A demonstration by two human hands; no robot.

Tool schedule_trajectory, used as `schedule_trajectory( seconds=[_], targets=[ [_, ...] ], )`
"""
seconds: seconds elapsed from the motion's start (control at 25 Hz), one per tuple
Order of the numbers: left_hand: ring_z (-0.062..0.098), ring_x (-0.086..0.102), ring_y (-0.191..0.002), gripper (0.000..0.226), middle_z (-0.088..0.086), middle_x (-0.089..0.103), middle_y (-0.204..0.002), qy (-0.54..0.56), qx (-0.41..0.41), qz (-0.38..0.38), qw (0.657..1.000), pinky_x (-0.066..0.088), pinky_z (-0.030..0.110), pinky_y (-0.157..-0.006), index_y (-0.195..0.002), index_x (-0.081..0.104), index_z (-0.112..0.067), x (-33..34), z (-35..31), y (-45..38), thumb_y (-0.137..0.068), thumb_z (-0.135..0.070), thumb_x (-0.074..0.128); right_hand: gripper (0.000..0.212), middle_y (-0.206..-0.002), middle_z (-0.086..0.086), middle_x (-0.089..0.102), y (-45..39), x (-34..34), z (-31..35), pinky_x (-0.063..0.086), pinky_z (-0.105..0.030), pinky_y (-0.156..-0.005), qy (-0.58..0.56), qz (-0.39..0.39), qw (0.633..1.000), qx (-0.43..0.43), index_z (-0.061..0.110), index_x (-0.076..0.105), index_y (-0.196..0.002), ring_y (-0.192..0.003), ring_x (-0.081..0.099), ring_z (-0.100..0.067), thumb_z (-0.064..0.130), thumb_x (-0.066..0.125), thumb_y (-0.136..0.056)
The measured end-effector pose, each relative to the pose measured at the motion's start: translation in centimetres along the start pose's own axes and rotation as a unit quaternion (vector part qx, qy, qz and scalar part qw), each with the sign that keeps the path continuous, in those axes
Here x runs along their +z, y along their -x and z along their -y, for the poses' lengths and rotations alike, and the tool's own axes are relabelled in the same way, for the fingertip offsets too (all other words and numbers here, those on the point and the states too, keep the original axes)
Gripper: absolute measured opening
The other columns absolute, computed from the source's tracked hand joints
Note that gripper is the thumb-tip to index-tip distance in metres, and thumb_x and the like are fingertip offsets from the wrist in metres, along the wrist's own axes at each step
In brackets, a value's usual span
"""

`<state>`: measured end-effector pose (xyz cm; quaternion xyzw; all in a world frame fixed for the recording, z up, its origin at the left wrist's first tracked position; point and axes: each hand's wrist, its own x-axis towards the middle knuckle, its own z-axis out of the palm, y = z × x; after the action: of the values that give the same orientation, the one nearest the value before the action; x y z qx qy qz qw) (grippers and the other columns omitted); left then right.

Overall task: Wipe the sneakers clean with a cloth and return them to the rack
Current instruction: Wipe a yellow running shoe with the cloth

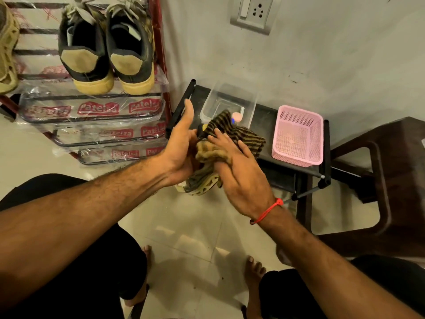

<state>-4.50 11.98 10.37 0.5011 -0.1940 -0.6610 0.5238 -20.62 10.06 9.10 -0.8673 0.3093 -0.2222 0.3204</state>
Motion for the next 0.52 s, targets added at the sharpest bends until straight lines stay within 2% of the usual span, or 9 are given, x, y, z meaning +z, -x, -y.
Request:
schedule_trajectory(
  seconds=[0.04, 0.12, 0.2, 0.24, 0.28, 0.32, 0.36, 0.44, 0.52],
  targets=[
    [0.029, 0.069, -0.114, 0.101, 0.017, 0.068, -0.128, -0.005, -0.011, 0.007, 1.0, 0.056, 0.041, -0.096, -0.123, 0.066, -0.002, -0.2, 0.0, 0.0, -0.089, -0.087, 0.022, 0.042, -0.148, 0.0, 0.054, -0.2, -0.9, 0.2, 0.031, -0.039, -0.119, -0.134, -0.041, 0.989, 0.039, 0.022, 0.054, -0.14, -0.14, 0.044, -0.007, 0.032, 0.039, -0.103],
    [0.034, 0.062, -0.126, 0.105, 0.021, 0.061, -0.139, -0.006, -0.031, 0.024, 0.999, 0.048, 0.047, -0.11, -0.133, 0.061, 0.001, -0.5, 0.2, 0.0, -0.089, -0.087, 0.024, 0.031, -0.122, -0.002, 0.071, -1.0, -2.7, 0.1, 0.048, -0.042, -0.107, -0.355, -0.144, 0.907, 0.174, 0.017, 0.065, -0.126, -0.119, 0.063, -0.013, 0.029, 0.047, -0.104],
    [0.037, 0.058, -0.131, 0.103, 0.023, 0.059, -0.142, -0.011, -0.04, 0.042, 0.998, 0.042, 0.051, -0.115, -0.141, 0.057, -0.001, -0.5, 0.2, -0.1, -0.09, -0.085, 0.022, 0.03, -0.117, -0.006, 0.073, -1.8, -4.2, -0.6, 0.051, -0.047, -0.103, -0.477, -0.231, 0.81, 0.251, 0.014, 0.065, -0.123, -0.113, 0.068, -0.021, 0.03, 0.051, -0.103],
    [0.037, 0.059, -0.13, 0.102, 0.021, 0.061, -0.14, -0.018, -0.04, 0.051, 0.998, 0.041, 0.052, -0.115, -0.141, 0.057, -0.004, -0.4, 0.2, -0.2, -0.091, -0.084, 0.02, 0.032, -0.119, -0.007, 0.072, -1.9, -4.8, -0.7, 0.052, -0.048, -0.102, -0.512, -0.262, 0.779, 0.248, 0.013, 0.064, -0.126, -0.114, 0.068, -0.023, 0.031, 0.052, -0.102],
    [0.036, 0.06, -0.13, 0.101, 0.019, 0.062, -0.139, -0.024, -0.038, 0.059, 0.997, 0.041, 0.052, -0.115, -0.142, 0.056, -0.006, -0.3, 0.2, -0.2, -0.092, -0.084, 0.017, 0.034, -0.119, -0.008, 0.072, -1.9, -5.2, -0.7, 0.052, -0.047, -0.102, -0.517, -0.28, 0.777, 0.225, 0.013, 0.064, -0.127, -0.114, 0.067, -0.023, 0.032, 0.053, -0.1],
    [0.034, 0.06, -0.13, 0.101, 0.018, 0.063, -0.139, -0.03, -0.038, 0.064, 0.997, 0.041, 0.052, -0.114, -0.142, 0.056, -0.007, -0.2, 0.2, -0.2, -0.092, -0.084, 0.015, 0.034, -0.115, -0.007, 0.073, -1.8, -5.4, -0.6, 0.054, -0.045, -0.1, -0.486, -0.277, 0.807, 0.188, 0.015, 0.065, -0.125, -0.111, 0.068, -0.02, 0.034, 0.054, -0.098],
    [0.033, 0.06, -0.13, 0.101, 0.017, 0.063, -0.139, -0.034, -0.037, 0.065, 0.997, 0.042, 0.051, -0.114, -0.142, 0.056, -0.008, 0.0, 0.2, -0.1, -0.091, -0.085, 0.014, 0.035, -0.108, -0.005, 0.074, -1.4, -5.3, -0.4, 0.055, -0.043, -0.095, -0.413, -0.245, 0.865, 0.147, 0.019, 0.066, -0.122, -0.106, 0.068, -0.016, 0.039, 0.053, -0.098],
    [0.032, 0.059, -0.13, 0.105, 0.022, 0.062, -0.139, -0.027, -0.033, 0.052, 0.998, 0.042, 0.053, -0.114, -0.137, 0.059, -0.005, 0.1, 0.4, 0.0, -0.088, -0.088, 0.017, 0.05, -0.118, 0.0, 0.07, -0.1, -3.4, 0.2, 0.048, -0.037, -0.102, -0.164, -0.1, 0.979, 0.064, 0.023, 0.062, -0.129, -0.116, 0.06, -0.009, 0.055, 0.04, -0.098],
    [0.033, 0.062, -0.126, 0.108, 0.023, 0.063, -0.136, -0.008, -0.034, 0.049, 0.998, 0.047, 0.051, -0.109, -0.132, 0.061, -0.002, 0.2, 0.5, 0.0, -0.086, -0.09, 0.02, 0.066, -0.153, 0.001, 0.045, 0.7, -0.9, 0.3, 0.021, -0.041, -0.123, 0.097, 0.006, 0.995, 0.01, 0.025, 0.05, -0.14, -0.145, 0.036, -0.012, 0.067, 0.022, -0.097]
  ],
)
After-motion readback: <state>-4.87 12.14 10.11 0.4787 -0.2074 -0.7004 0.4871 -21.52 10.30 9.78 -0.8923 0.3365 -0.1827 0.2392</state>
